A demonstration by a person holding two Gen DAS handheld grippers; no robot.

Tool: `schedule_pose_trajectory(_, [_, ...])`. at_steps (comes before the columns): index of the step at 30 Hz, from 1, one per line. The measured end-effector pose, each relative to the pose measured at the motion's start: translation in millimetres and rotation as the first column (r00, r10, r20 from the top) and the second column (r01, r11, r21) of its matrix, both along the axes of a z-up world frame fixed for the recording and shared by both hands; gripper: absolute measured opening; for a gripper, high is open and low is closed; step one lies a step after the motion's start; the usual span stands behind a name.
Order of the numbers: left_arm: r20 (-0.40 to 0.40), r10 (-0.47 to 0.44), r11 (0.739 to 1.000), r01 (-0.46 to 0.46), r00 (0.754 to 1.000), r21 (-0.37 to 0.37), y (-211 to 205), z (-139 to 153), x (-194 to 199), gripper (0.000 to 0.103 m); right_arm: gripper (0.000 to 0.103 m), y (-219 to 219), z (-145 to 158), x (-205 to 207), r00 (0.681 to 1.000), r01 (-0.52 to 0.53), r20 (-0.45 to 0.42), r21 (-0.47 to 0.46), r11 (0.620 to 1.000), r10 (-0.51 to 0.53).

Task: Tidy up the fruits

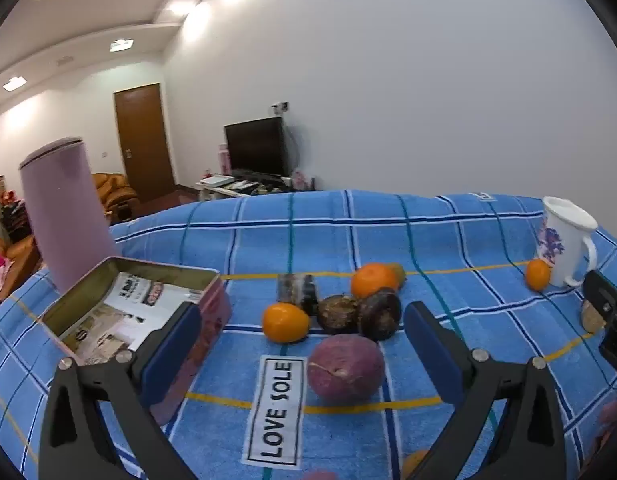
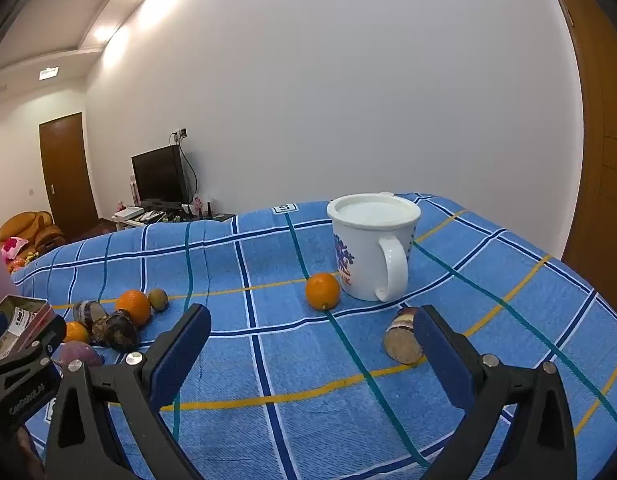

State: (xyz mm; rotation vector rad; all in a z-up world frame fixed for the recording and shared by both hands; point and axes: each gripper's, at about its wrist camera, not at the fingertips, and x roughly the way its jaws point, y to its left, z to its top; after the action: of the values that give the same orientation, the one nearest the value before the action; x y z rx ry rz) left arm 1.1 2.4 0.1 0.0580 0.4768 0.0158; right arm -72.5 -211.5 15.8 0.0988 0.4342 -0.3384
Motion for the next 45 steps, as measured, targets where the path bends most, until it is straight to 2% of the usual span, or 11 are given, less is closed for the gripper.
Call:
schedule_pose_trajectory(8, [-0.033,-0.015,0.999,0.014,0.999,-0.04,8,-2,8,0.103,0.102,-1,1,0,1.0,0.004,-0.019,0.019,1.0,-0.004])
schedule_pose_trajectory(15, [-0.027,-0.041,0.999,0.041,0.999,-0.018,-2,-5,2,0.103,0.102,-2,3,-3,1.0,0.003,0.001,0.015,1.0,-0.003])
schedule_pose_trajectory(45, [-0.015,-0.044,0.999,0.044,0.999,-0.028,0,-3,-4,0.103,0.102,-2,4,-3,1.0,0.003,0.003,0.014,1.0,-0.003])
